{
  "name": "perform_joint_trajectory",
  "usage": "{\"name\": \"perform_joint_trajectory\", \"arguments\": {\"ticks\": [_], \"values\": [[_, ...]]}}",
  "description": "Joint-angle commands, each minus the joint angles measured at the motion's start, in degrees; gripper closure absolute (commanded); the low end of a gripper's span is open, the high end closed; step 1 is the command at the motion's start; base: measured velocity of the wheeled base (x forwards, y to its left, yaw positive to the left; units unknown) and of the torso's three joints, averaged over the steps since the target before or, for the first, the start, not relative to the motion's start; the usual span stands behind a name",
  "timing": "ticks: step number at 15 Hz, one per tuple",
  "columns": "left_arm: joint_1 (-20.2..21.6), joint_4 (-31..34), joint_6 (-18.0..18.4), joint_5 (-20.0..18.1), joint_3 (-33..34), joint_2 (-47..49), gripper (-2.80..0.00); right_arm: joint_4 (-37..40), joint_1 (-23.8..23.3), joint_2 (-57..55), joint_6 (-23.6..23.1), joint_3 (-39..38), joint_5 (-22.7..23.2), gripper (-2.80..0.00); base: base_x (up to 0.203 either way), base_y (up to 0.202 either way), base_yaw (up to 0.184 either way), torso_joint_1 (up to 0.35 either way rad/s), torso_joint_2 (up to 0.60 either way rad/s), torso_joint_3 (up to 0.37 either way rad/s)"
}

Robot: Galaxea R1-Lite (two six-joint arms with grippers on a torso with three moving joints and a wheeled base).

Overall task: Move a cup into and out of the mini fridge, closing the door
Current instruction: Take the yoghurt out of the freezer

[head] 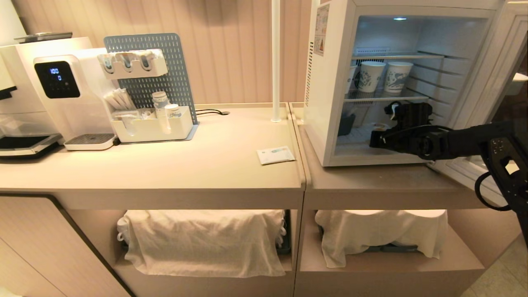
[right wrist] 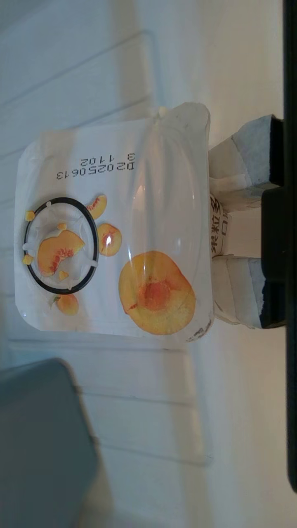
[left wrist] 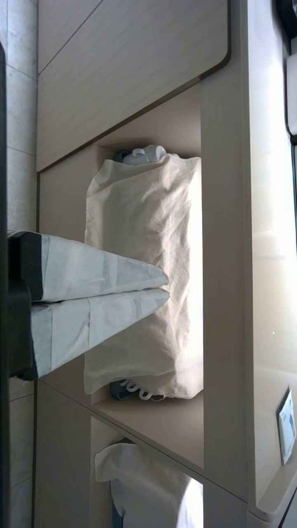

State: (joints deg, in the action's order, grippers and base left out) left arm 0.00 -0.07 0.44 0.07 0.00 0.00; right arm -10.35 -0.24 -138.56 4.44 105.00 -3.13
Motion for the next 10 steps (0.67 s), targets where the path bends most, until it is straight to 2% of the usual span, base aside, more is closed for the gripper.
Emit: {"name": "perform_joint_trajectory", "arguments": {"ticks": [1,3,6,10], "values": [[0.0,0.0,0.1,0.0,0.0,0.1,0.0,-0.1,-0.1,2.9,0.3,-1.7,0.1,0.0,0.0,0.0,0.0,0.0,0.0,0.0],[0.0,0.0,0.0,0.0,0.0,0.1,0.0,1.9,-0.1,5.8,0.3,-3.8,0.2,0.0,0.0,0.0,0.0,0.0,0.0,0.0],[0.0,0.0,0.1,0.0,0.0,0.1,0.0,10.1,-0.1,11.3,-0.2,-7.1,0.4,0.0,0.0,0.0,0.0,0.0,0.0,0.0],[0.0,0.0,0.0,0.0,0.0,0.1,0.0,15.9,0.0,20.0,-0.4,-14.8,0.4,0.0,0.0,0.0,0.0,0.0,0.0,0.0]]}}
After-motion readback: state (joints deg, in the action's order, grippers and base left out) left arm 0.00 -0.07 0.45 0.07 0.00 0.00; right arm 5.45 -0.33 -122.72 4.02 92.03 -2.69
